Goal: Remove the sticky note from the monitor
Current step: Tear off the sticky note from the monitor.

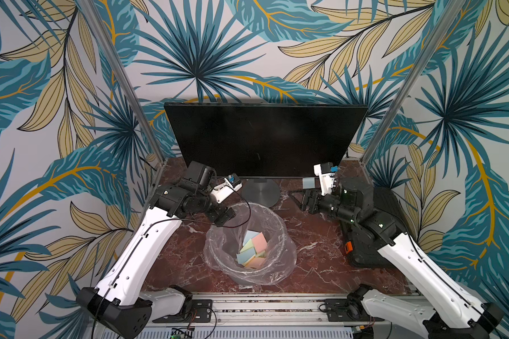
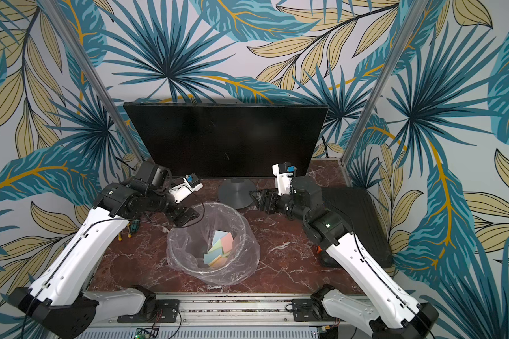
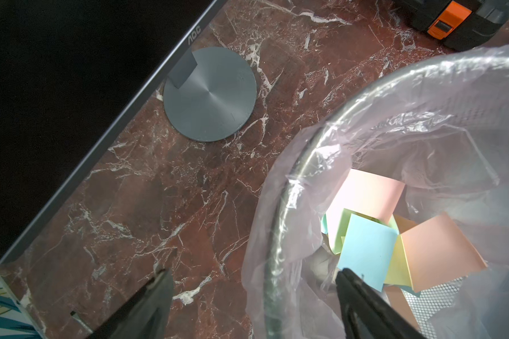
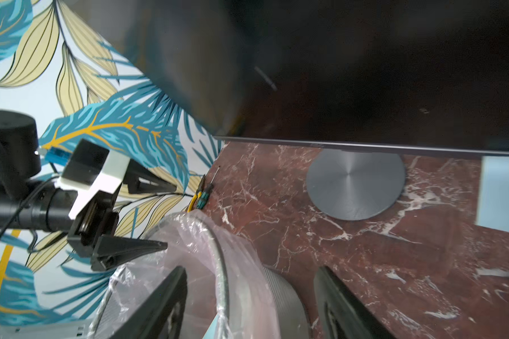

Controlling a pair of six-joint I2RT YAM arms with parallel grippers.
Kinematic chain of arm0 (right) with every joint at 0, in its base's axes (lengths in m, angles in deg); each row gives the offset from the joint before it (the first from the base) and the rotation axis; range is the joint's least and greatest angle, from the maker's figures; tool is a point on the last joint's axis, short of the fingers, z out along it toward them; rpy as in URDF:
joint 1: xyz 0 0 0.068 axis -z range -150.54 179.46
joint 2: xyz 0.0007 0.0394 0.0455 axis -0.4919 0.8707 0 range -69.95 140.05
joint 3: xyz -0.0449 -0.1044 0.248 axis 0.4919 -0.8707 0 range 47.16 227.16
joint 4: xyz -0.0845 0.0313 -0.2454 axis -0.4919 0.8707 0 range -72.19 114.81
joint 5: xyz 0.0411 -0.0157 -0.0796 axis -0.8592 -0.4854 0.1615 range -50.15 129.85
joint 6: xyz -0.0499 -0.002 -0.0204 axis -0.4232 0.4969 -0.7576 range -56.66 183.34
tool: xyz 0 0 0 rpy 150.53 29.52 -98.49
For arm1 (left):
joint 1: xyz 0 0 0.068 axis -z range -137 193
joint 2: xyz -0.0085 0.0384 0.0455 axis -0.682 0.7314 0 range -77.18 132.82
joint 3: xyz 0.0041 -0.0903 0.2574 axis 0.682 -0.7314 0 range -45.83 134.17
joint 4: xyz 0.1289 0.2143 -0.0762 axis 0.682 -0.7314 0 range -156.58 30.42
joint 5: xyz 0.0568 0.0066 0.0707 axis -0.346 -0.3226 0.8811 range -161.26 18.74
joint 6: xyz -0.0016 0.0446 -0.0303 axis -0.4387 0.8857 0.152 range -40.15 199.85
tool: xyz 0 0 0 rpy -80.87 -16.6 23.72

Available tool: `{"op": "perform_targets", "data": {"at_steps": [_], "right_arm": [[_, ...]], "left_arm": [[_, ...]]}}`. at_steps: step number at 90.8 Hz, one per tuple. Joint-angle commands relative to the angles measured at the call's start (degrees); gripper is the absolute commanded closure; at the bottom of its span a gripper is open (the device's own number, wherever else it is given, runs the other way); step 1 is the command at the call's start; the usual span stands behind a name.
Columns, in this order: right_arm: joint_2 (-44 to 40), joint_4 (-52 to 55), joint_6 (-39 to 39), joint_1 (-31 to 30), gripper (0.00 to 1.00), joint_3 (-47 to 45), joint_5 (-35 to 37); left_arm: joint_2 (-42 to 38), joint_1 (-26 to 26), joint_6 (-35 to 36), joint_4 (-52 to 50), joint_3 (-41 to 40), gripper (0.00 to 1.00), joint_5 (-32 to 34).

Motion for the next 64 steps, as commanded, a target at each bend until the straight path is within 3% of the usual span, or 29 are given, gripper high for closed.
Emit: {"op": "perform_targets", "data": {"at_steps": [1,39,64], "right_arm": [[-1.3,2.1,3.7,2.0,0.28,-3.5,5.3],[-1.6,-6.6,7.2,10.6,0.28,-15.6,4.3],[0.5,-13.6,9.3,17.1,0.27,-21.2,-0.3]], "left_arm": [[1.1,-0.1,-0.6,0.6,-1.7,0.14,1.1],[3.3,0.6,-2.7,1.9,-3.5,0.3,1.4],[3.6,1.9,-3.3,2.9,-4.3,0.51,1.8]]}}
